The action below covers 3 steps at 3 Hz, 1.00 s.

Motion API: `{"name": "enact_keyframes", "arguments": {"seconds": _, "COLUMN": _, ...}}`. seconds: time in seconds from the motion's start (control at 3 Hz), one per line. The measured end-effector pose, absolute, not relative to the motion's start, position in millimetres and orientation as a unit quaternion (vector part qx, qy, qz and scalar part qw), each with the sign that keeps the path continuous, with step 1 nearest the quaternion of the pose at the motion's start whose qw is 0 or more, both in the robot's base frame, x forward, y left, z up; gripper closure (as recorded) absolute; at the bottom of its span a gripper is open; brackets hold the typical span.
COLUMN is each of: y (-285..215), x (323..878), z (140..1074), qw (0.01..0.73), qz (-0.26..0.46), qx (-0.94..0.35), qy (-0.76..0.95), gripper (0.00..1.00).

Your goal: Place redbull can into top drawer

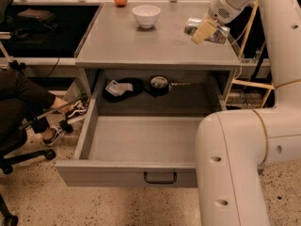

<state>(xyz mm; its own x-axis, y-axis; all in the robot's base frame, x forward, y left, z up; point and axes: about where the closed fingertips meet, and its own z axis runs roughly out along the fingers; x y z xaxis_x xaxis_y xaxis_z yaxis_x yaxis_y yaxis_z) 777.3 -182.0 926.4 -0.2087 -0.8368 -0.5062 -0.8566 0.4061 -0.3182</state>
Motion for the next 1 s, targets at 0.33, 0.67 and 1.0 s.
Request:
{"name": "enact_keyframes", "arguments": {"seconds": 0.33, "y": -165.9, "x": 753.4, "z": 920.0, "qw": 0.284, "qz": 0.065, "qx": -0.558, "qy": 0.777, "gripper": 1.00}}
{"name": "enact_keyframes", "arguments": {"seconds": 0.67, "y": -123.0, "x": 718.7, "z": 956.8, "qw": 0.281, "qz": 0.137, "qx": -0.554, "qy": 0.772, "gripper": 1.00}}
{"name": "enact_keyframes", "arguments": {"seconds": 1.0, "y": -118.0, "x": 723.4, "z": 964.0, "qw": 0.296, "qz": 0.141, "qx": -0.544, "qy": 0.772, "gripper": 1.00}}
